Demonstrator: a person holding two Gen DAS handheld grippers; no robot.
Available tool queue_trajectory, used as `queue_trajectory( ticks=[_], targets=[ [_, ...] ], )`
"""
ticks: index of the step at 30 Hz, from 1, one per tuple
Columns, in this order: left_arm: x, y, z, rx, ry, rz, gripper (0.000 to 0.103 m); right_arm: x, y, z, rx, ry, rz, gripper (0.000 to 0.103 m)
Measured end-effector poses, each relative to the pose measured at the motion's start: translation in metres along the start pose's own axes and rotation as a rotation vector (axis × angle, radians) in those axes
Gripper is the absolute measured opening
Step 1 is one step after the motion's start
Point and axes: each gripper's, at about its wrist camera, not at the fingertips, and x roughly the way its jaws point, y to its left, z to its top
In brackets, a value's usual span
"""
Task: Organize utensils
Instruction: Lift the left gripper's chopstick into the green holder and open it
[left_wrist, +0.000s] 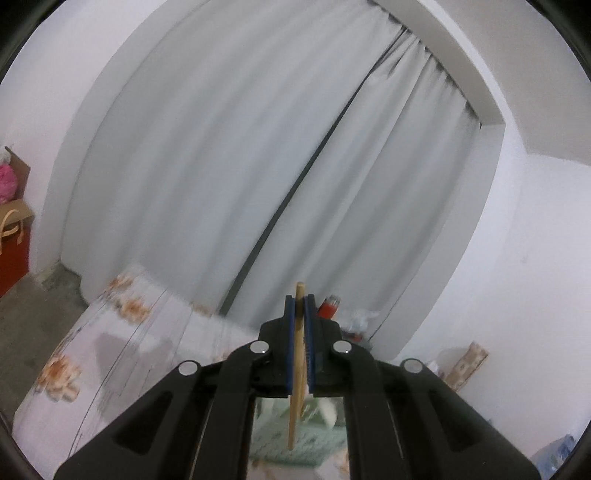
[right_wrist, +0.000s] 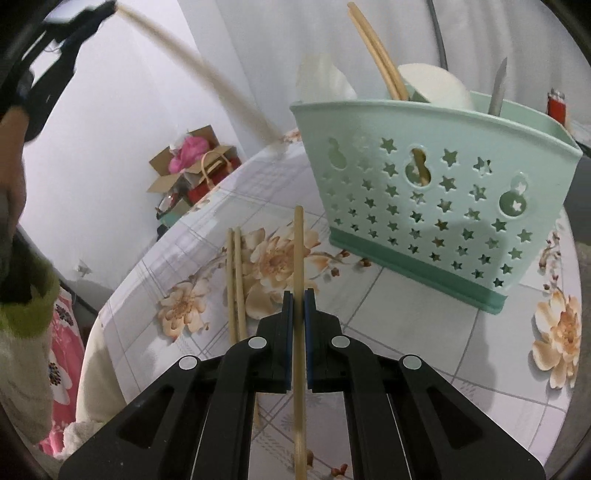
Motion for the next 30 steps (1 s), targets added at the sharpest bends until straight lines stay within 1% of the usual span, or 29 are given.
queue_trajectory(
  ticks=[4,7,13,17,23,25,30],
  targets=[
    [0.024,0.000,0.014,-0.044,-0.022,-0.040,0.004,-0.004,-0.004,0.000,0.008,-0.004,-0.003,0.004],
    [0.045,0.004,0.015,-0.063,-0.019,-0.035,0.004,-0.009,-0.007,-0.001,0.011,-0.006,-0.005,0.004],
    [0.069,0.015,-0.004,-0.129,0.014,-0.035,0.004,-0.011,-0.011,-0.001,0.020,-0.005,-0.005,0.004],
    [0.084,0.021,-0.019,-0.150,0.039,-0.016,0.004,-0.012,-0.012,0.000,0.022,-0.007,-0.004,0.004],
    [0.097,0.027,-0.038,-0.186,0.065,-0.021,0.004,-0.011,-0.012,-0.001,0.030,-0.006,-0.007,0.004],
    [0.101,0.028,-0.045,-0.193,0.079,-0.020,0.004,-0.012,-0.013,-0.001,0.030,-0.005,-0.008,0.004],
    [0.113,0.036,-0.067,-0.261,0.186,-0.048,0.005,-0.013,-0.011,-0.003,0.025,0.000,-0.015,0.004]
  ],
)
